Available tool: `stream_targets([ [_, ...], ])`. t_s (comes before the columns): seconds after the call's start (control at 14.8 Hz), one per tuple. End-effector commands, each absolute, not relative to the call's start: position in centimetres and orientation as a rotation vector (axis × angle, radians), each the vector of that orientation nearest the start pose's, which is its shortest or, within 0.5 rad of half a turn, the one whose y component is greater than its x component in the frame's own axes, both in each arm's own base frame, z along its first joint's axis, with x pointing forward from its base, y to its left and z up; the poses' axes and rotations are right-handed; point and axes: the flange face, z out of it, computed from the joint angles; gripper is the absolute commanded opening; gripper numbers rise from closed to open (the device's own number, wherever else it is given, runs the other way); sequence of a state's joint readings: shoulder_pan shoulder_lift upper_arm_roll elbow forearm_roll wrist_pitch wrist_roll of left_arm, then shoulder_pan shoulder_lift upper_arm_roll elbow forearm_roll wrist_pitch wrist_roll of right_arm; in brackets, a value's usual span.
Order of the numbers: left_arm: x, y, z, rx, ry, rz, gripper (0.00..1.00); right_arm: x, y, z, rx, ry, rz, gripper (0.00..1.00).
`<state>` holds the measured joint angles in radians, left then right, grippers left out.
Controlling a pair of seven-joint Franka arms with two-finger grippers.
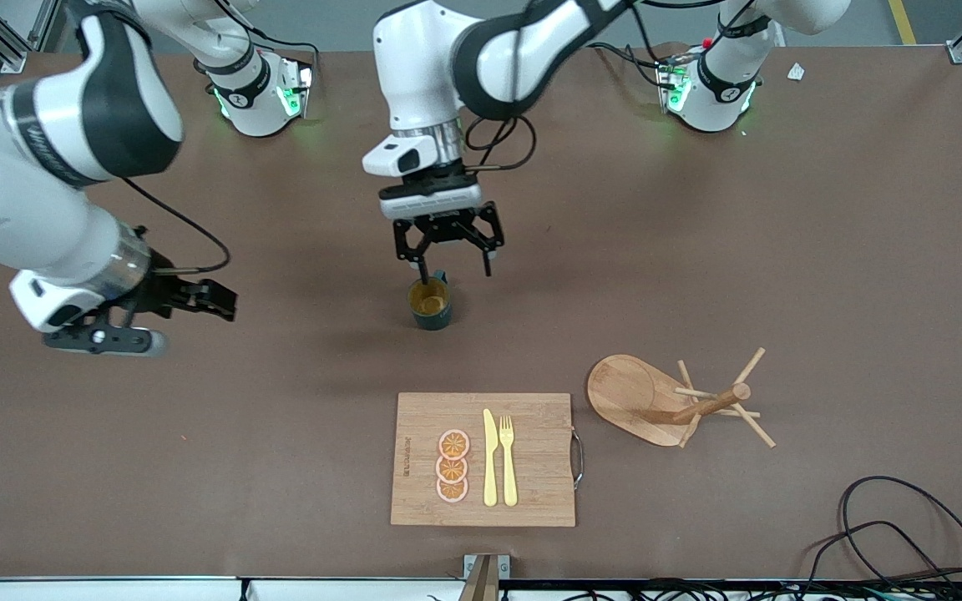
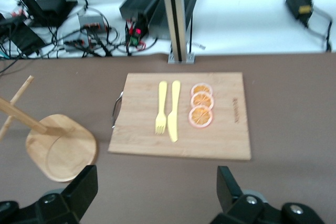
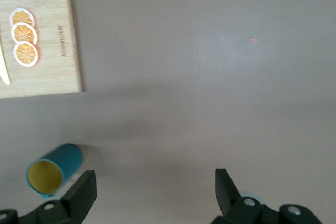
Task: Transfer cup from left to right arm and place
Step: 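Reach the right gripper to the mug while the left gripper holds it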
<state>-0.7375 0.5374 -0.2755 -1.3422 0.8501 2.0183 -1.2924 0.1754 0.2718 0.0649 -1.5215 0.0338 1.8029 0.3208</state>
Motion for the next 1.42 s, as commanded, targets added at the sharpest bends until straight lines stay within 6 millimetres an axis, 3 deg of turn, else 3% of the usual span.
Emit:
stream_targets([
  [0.0,48.9,-52.8,48.3,-2.903,0.072,-0.857,1.0,61.8,19.0,47.5,-3.037,0.225,-0.006,1.0],
  [0.14,51.0,-49.8,50.4,-2.944,0.118,-0.778,1.0,61.2,22.0,45.0,-3.032,0.254,-0.006,1.0],
  [0.34,54.4,-45.1,52.0,-2.974,0.208,-0.672,1.0,59.9,26.8,41.3,-3.036,0.277,0.025,1.0],
  [0.61,57.8,-37.4,54.5,-3.023,0.308,-0.481,1.0,56.2,31.7,35.2,-3.026,0.281,-0.007,1.0],
  [0.81,59.4,-31.7,56.2,-3.059,0.352,-0.369,1.0,53.7,34.9,33.8,-3.053,0.184,0.031,1.0],
  [0.95,59.7,-28.0,57.6,-3.074,0.393,-0.29,1.0,52.8,35.5,32.8,-3.059,0.169,0.041,1.0],
  [1.15,60.1,-22.1,58.9,-3.095,0.27,-0.173,1.0,51.9,35.3,30.8,-3.054,0.16,0.014,1.0],
  [1.35,59.1,-17.6,61.2,-3.109,0.241,-0.1,1.0,51.6,35.3,29.6,-3.046,0.166,-0.006,1.0],
])
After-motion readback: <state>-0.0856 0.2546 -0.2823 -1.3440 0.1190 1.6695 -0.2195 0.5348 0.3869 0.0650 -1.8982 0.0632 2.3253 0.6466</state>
